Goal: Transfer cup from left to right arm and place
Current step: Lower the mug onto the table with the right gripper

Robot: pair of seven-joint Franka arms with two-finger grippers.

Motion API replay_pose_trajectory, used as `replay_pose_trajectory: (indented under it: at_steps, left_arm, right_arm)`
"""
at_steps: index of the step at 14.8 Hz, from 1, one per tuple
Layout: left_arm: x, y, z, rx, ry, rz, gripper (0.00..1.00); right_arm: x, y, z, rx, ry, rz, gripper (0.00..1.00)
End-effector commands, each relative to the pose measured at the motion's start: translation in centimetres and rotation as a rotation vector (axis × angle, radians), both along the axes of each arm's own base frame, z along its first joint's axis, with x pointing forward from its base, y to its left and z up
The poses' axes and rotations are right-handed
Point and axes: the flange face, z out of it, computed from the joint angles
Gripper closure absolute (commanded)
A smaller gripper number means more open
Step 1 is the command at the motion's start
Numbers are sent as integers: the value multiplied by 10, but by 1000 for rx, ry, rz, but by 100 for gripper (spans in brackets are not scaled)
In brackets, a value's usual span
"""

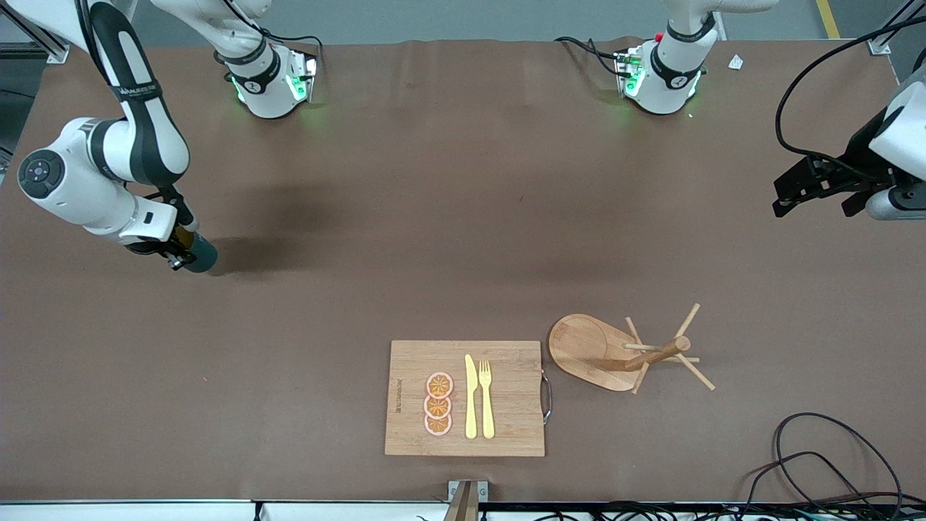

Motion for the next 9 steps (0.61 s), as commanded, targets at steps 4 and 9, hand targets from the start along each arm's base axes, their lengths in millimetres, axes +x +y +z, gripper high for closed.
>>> replay_pose_trajectory:
  at_steps: [4,9]
  left_arm:
    - [0,1,3,2,-6,-9,0]
    - [0,1,3,2,-7,-9,0]
  right_arm:
    - [5,-4,-8,13,3,200,100]
    - [0,-21,-26,21,39,169,100]
